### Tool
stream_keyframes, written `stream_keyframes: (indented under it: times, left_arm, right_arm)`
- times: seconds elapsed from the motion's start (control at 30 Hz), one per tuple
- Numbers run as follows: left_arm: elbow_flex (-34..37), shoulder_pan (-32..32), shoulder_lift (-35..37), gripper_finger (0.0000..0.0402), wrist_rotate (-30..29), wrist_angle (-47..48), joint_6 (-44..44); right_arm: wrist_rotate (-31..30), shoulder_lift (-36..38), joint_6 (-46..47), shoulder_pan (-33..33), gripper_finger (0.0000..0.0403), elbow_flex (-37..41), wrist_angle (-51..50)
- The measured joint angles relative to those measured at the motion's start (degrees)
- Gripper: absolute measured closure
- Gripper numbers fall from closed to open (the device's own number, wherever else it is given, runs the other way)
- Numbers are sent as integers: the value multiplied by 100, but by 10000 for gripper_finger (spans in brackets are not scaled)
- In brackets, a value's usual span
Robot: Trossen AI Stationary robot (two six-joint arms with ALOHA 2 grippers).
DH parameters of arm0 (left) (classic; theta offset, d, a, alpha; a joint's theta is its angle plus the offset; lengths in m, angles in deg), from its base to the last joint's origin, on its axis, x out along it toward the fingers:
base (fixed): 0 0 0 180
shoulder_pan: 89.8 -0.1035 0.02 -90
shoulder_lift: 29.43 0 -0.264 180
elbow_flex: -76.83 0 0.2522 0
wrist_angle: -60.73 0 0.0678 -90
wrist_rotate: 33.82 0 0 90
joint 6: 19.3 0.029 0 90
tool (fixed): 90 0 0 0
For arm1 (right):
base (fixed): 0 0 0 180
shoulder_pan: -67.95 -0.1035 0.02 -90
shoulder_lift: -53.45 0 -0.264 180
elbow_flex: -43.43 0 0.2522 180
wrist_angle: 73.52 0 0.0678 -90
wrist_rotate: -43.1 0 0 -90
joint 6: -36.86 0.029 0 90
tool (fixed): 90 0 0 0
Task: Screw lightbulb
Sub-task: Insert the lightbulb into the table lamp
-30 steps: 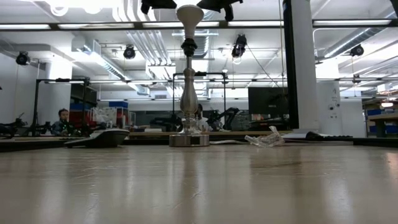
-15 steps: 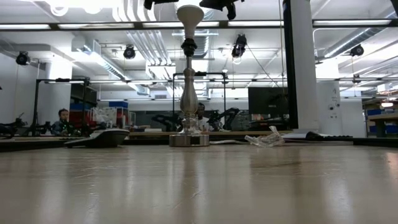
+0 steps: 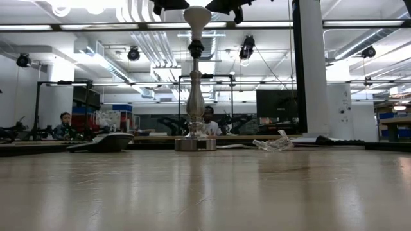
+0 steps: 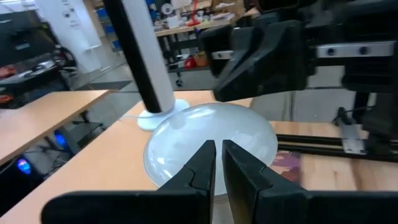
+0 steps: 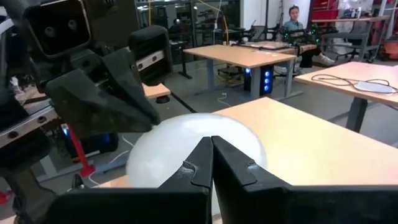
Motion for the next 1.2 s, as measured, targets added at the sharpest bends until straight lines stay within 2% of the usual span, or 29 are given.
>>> stream_keyframes:
  times: [1.2]
  left_arm:
    - [9, -50, -7, 381, -357, 143, -61]
  right_arm:
    - [63, -210, 391, -92, 403, 1, 175]
